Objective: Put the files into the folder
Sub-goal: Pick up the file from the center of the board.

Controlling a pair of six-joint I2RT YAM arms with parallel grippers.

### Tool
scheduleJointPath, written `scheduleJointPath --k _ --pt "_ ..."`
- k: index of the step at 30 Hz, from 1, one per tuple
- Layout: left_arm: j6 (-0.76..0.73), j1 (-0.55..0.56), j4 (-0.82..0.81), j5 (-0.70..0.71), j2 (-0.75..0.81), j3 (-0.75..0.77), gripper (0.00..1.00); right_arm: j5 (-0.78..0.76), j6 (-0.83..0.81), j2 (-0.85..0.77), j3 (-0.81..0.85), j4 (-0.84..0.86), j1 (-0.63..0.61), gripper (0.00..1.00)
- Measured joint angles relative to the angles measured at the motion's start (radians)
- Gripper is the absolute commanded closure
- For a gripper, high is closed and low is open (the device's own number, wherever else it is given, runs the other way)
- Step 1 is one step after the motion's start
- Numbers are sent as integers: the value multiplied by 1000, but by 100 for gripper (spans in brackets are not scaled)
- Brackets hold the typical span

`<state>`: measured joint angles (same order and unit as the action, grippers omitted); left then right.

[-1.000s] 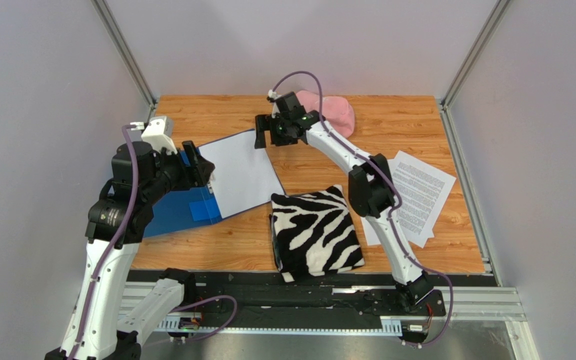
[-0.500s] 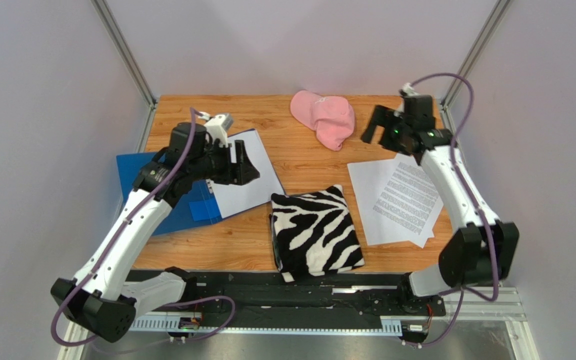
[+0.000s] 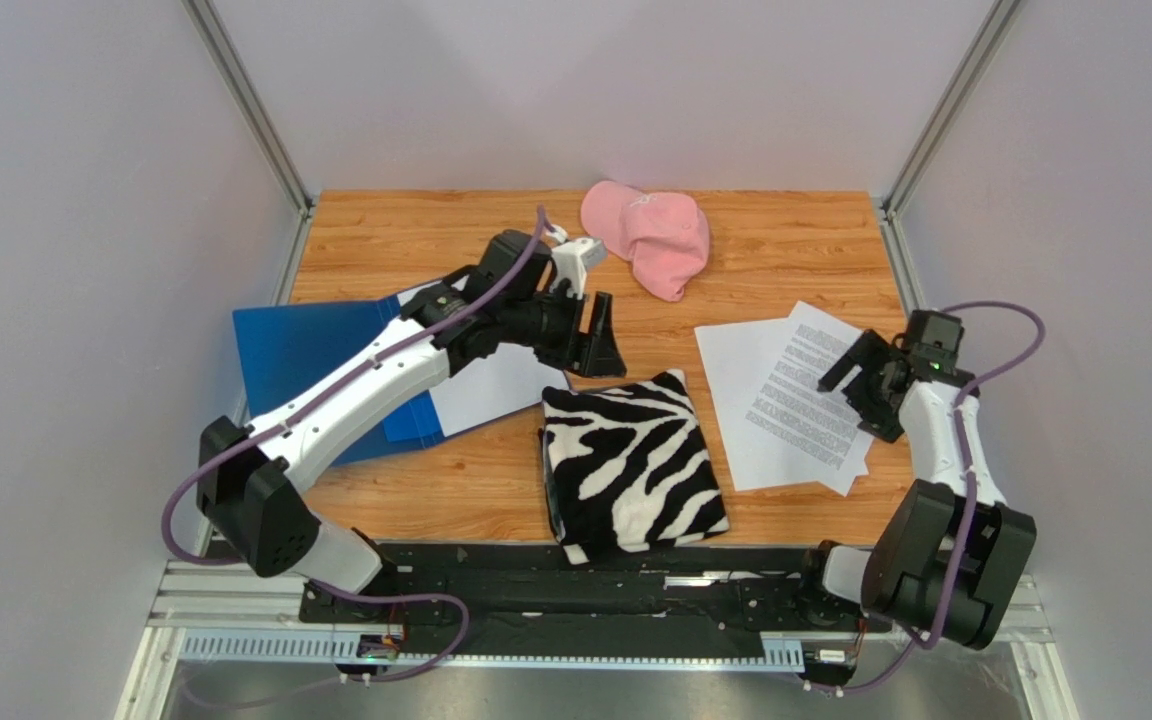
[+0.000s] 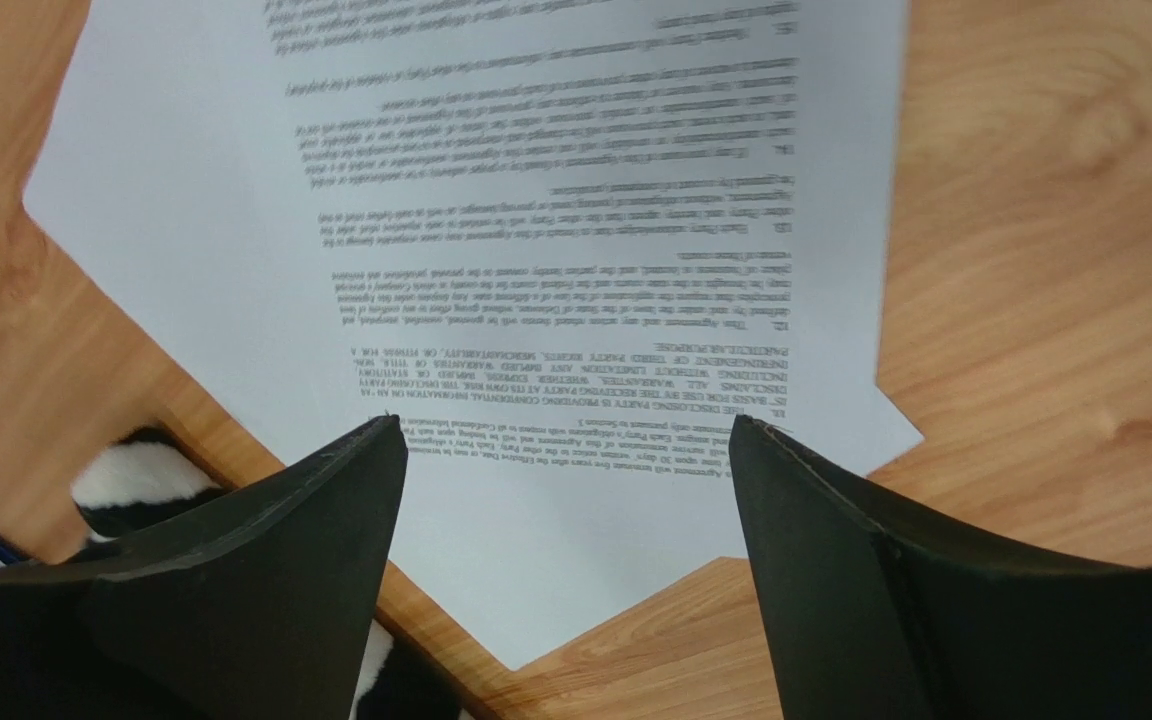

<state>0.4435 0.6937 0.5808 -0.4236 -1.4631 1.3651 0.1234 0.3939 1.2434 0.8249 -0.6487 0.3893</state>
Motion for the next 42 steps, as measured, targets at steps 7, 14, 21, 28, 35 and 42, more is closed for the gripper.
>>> scheduleJointPath --k 7,14,21,28,35,42 --pt "0 56 -10 -9 -37 15 29 -157 -151 216 150 13 -429 36" --pt "-4 56 -2 26 -5 8 29 -212 -269 509 383 14 -645 55" --pt "-4 56 6 42 50 2 29 -177 -312 578 420 13 -694 60" --pt "-4 56 11 53 51 -15 29 -152 -318 588 412 14 -694 68" --pt "-3 56 13 59 51 -16 29 -152 -319 590 385 14 -702 73" --pt "-3 56 13 61 51 -16 29 -164 -316 605 382 14 -718 87"
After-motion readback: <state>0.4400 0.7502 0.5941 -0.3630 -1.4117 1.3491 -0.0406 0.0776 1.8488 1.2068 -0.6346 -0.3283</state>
